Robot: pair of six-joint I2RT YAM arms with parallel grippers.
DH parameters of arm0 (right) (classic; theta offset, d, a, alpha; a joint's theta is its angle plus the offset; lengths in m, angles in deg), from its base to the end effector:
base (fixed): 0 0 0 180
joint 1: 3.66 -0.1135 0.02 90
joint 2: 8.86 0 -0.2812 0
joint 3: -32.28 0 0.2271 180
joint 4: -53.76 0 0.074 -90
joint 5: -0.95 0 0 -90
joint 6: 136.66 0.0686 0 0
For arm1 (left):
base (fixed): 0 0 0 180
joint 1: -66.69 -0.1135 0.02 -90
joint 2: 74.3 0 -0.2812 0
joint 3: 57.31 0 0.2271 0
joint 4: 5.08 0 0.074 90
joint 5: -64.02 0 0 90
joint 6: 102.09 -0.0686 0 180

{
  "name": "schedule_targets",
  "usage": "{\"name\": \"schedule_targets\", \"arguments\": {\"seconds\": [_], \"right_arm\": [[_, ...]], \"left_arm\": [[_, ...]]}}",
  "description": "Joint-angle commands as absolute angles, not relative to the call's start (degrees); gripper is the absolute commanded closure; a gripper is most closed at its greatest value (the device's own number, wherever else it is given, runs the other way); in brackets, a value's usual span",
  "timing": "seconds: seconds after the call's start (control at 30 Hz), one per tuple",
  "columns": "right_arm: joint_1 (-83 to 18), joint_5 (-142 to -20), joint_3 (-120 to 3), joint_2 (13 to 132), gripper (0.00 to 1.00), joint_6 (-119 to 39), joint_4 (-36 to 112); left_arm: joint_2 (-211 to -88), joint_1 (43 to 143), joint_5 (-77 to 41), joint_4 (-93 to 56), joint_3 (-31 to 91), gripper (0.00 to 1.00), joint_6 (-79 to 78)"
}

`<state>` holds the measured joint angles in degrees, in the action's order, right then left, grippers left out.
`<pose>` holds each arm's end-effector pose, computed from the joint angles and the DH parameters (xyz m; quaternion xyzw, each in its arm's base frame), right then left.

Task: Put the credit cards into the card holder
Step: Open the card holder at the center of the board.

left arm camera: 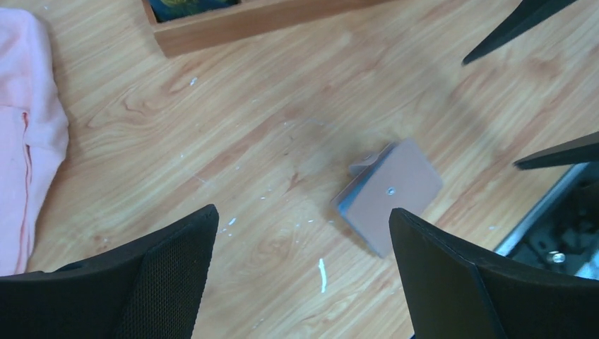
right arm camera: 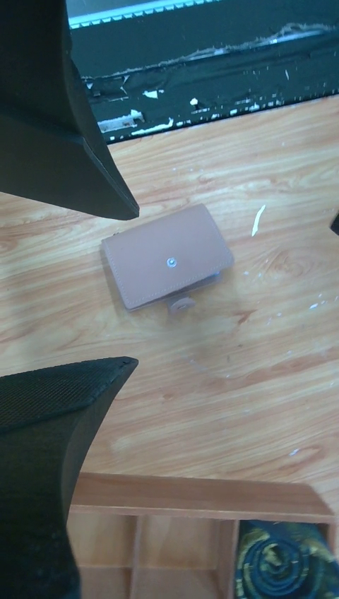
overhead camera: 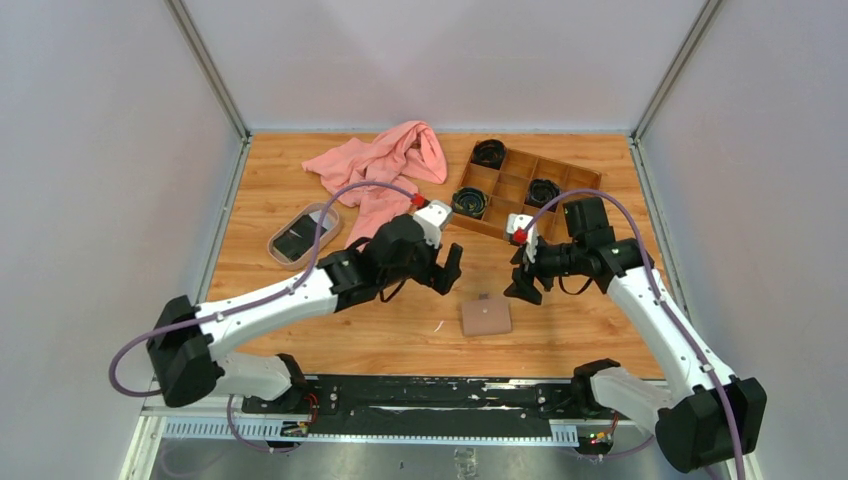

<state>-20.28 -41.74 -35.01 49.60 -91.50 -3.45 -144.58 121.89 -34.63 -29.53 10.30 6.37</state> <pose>0.1555 0.0990 0.2979 -0.5601 0.6632 0.2844 0.4070 0.1672 -0.2226 0.3030 0.2308 0.8198 -0.2603 0.4549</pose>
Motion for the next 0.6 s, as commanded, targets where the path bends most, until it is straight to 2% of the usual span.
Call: {"name": "schedule_targets", "arguments": {"seconds": [0.0,0.23,0.47,0.57], "right_arm": [[-17.5,-46.0,-35.9,50.9,0.25,-87.8,-2.6],[-13.2,-44.7,-36.2,50.6,0.25,-86.5,-2.5],[-9.9,-42.9,-36.1,48.6,0.26,-86.4,-2.5],[-8.8,-41.8,-36.0,48.1,0.26,-86.4,-2.6]], "left_arm": [[-153.3,122.3,-33.0,-40.4,15.7,0.06,-1.9],[-168.7,123.1,-20.8,-44.3,28.5,0.09,-8.4],[-182.2,123.1,-15.5,-51.0,40.1,0.29,-5.5],[-184.7,123.1,-14.4,-51.4,41.7,0.34,-4.8]]}}
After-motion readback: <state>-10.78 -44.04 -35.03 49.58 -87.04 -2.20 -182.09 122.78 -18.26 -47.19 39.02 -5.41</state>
